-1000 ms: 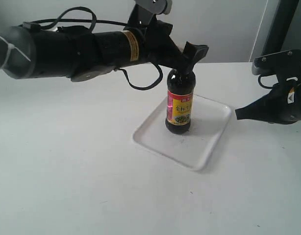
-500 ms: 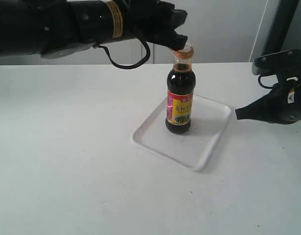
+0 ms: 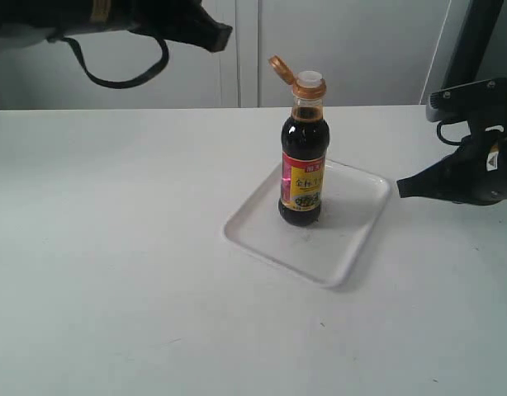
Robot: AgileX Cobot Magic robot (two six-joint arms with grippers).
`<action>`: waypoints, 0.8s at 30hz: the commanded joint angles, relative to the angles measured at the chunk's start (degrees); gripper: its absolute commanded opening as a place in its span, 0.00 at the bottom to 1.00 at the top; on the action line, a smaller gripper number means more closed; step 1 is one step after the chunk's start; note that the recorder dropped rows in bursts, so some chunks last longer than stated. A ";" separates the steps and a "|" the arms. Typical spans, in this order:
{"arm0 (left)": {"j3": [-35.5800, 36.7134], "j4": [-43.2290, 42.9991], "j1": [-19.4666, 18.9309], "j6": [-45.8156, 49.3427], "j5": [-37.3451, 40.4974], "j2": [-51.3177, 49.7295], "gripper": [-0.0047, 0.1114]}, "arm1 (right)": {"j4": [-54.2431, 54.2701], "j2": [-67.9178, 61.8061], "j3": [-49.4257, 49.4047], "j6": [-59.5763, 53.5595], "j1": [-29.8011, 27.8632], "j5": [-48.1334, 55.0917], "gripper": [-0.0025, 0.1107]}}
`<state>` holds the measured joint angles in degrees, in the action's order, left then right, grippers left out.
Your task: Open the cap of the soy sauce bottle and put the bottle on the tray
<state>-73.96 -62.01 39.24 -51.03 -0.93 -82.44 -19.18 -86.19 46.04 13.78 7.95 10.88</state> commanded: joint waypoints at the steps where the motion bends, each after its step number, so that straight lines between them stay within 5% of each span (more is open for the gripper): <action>1: 0.25 -0.46 0.25 1.95 4.91 3.53 0.04 | -0.07 0.57 -0.42 -0.49 -0.57 0.07 0.02; 16: 0.25 -0.44 0.15 27.02 32.47 8.33 0.04 | -0.07 0.57 -0.42 -0.49 -0.57 0.07 0.02; 24: 0.25 15.26 0.15 29.91 48.96 8.42 0.04 | -0.07 0.57 -0.42 -0.49 -0.57 0.07 0.02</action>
<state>-73.86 -52.10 39.24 -23.26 42.65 -74.74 -19.18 -86.19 46.04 13.78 7.95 10.88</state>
